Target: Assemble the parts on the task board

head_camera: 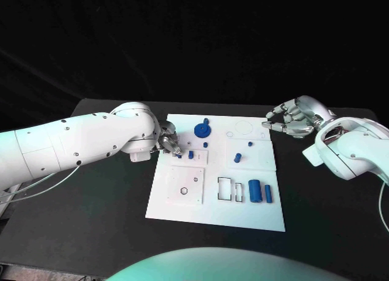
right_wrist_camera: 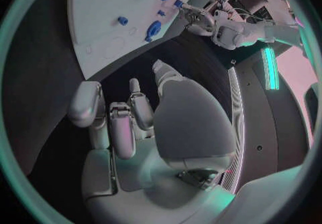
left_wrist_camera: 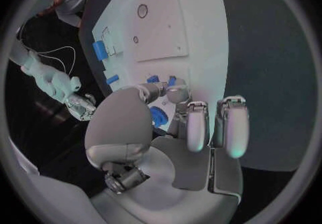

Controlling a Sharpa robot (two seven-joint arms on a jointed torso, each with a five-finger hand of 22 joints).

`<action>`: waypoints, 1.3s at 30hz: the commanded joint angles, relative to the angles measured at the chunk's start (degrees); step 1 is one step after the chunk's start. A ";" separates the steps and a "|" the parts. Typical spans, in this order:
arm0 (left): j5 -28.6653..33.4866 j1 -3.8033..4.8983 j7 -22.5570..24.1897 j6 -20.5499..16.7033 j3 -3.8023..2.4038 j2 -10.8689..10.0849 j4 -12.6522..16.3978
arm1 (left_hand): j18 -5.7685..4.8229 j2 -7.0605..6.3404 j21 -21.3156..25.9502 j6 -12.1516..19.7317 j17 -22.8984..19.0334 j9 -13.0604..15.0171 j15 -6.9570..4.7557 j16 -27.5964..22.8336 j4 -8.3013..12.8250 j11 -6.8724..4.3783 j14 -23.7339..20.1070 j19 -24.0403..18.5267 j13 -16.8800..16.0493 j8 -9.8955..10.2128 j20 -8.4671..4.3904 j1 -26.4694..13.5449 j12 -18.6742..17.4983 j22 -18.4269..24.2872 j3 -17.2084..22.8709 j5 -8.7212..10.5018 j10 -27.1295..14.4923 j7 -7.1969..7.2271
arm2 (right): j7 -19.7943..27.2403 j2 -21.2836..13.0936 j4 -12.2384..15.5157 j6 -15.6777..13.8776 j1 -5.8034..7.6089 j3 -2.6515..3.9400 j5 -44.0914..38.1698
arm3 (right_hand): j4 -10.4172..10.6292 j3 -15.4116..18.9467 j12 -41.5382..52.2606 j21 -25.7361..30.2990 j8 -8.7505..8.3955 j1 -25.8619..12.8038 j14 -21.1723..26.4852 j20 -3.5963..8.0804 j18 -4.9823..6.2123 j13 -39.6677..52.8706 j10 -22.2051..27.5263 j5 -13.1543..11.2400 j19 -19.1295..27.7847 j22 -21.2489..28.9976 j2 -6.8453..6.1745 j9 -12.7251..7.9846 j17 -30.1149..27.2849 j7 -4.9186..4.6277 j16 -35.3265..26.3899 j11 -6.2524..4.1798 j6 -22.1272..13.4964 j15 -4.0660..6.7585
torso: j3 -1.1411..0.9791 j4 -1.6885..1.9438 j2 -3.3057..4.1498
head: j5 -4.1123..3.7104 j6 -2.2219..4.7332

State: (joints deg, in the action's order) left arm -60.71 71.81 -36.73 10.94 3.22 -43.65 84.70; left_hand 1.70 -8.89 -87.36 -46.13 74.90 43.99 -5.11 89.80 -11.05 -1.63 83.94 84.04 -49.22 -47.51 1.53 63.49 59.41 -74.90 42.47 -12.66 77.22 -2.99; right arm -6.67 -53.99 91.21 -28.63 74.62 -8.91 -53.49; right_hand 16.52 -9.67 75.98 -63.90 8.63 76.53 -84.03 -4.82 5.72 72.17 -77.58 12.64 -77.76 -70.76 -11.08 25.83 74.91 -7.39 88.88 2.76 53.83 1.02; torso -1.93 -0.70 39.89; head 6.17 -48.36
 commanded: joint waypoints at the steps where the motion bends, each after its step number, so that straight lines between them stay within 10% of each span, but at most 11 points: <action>1: -0.65 -0.09 -0.80 1.07 0.09 0.14 -0.12 | -0.92 0.71 -0.25 -1.26 15.10 0.13 -0.43 0.20 8.03 -0.07 6.06 4.13 0.05 -0.16 -0.46 0.11 0.14 -13.28 8.16 -0.19 0.37 0.82 | 0.06 0.00 0.08 0.78 -0.06 0.00 -0.63 | 0.03 0.26 -0.25 0.18 0.19 -0.35 -5.11 0.02 0.54 -0.01 0.28 0.19 0.50 0.05 0.29 0.09 11.50 0.12 -0.18 -0.10 0.01 0.28 | 0.00 -0.05 0.00 | -0.04 -0.08; 30: 0.38 -0.27 -0.67 1.90 0.24 0.73 -0.01 | -0.92 0.67 -0.22 -1.38 15.10 0.04 -0.44 0.20 8.20 -0.09 6.06 4.11 0.39 -0.31 -0.50 -0.21 -0.08 -13.27 8.28 -0.10 0.40 0.85 | 0.05 -0.02 -0.01 0.79 -0.13 0.00 -0.63 | 0.03 0.26 -0.25 0.18 0.19 -0.35 -5.11 0.02 0.54 -0.01 0.28 0.19 0.50 0.05 0.29 0.09 11.50 0.12 -0.18 -0.10 0.01 0.28 | -0.02 -0.02 -0.02 | -0.09 -0.24; 39: 0.49 -0.27 -0.98 1.48 0.24 0.82 -0.17 | -0.90 -1.37 -0.12 -1.61 15.10 -1.68 -0.61 0.20 6.97 -0.39 6.06 4.05 1.29 0.01 -0.66 -4.35 -0.66 -13.26 5.00 1.45 0.58 1.38 | 0.08 -0.06 0.00 0.69 -0.13 0.00 -0.63 | 0.04 0.31 -0.31 0.23 0.23 -0.42 -5.10 0.03 0.54 -0.08 0.32 0.20 0.49 0.05 0.34 0.16 11.46 0.13 -0.20 -0.11 0.02 0.30 | -0.07 -0.07 0.01 | -0.14 -0.20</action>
State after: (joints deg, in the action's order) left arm -60.73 71.72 -37.38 11.34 3.33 -42.97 84.43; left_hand 1.70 -9.99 -87.36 -47.10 74.90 42.46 -5.32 89.80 -6.60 -1.94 84.15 83.96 -48.00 -47.67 1.20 59.66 59.02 -74.90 45.12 -11.64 77.53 -2.61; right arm -6.67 -54.04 91.16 -28.59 74.53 -8.91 -53.51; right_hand 16.52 -9.67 75.98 -63.90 8.63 76.53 -84.03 -4.82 5.72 72.18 -77.58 12.64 -77.76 -70.77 -11.09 25.95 74.90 -7.39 88.88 2.76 53.83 1.02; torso -1.96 -0.73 39.86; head 6.06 -48.59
